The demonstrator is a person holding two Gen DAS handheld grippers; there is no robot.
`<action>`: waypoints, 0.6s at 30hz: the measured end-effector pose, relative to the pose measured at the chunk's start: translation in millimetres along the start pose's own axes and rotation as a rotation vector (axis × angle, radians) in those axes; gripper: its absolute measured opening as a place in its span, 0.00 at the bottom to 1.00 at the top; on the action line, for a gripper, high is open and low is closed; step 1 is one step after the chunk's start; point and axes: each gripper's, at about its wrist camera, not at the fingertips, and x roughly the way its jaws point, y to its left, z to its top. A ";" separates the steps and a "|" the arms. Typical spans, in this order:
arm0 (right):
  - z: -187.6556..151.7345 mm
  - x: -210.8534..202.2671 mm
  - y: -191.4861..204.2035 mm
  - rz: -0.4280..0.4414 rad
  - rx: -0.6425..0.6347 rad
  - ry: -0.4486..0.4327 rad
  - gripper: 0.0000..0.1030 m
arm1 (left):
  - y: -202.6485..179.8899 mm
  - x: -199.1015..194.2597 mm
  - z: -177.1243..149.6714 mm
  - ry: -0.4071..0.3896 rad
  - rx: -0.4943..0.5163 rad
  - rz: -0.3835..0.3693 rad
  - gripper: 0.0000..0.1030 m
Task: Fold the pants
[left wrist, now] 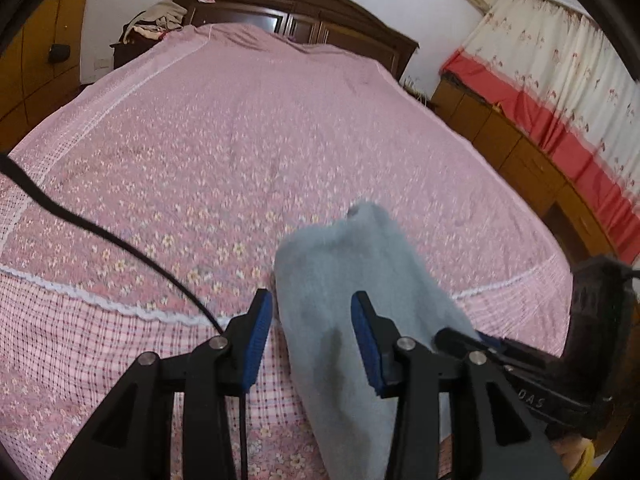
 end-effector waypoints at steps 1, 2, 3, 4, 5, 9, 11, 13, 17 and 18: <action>3.0 -3.0 0.6 -0.019 0.000 -0.012 0.27 | -0.2 0.7 2.1 -0.006 -0.002 -0.005 0.41; 4.8 -5.9 1.6 -0.038 -0.005 -0.028 0.27 | -0.9 2.5 4.0 -0.010 -0.007 -0.011 0.41; 6.1 -9.2 3.4 -0.057 -0.014 -0.046 0.27 | -2.3 6.0 5.9 -0.016 -0.011 -0.027 0.41; 8.5 -13.8 6.4 -0.079 -0.031 -0.073 0.27 | -3.9 9.9 8.4 -0.021 -0.011 -0.042 0.41; 9.5 -16.1 8.2 -0.086 -0.039 -0.089 0.27 | -6.1 15.6 10.1 -0.025 -0.008 -0.060 0.40; 12.1 -9.7 16.8 -0.035 -0.091 -0.102 0.27 | -15.7 35.6 15.3 -0.030 0.018 -0.105 0.31; 12.7 1.3 20.9 -0.023 -0.125 -0.094 0.25 | -20.8 49.9 19.8 -0.018 0.043 -0.086 0.29; 13.1 18.1 22.3 -0.041 -0.152 -0.077 0.25 | -20.5 66.5 20.8 0.006 0.063 -0.037 0.26; 12.2 54.5 12.0 -0.095 -0.155 -0.010 0.23 | -9.7 92.9 17.4 0.064 0.031 -0.013 0.15; 11.8 56.7 10.3 -0.093 -0.156 -0.018 0.22 | -7.4 94.4 17.5 0.064 0.018 -0.014 0.13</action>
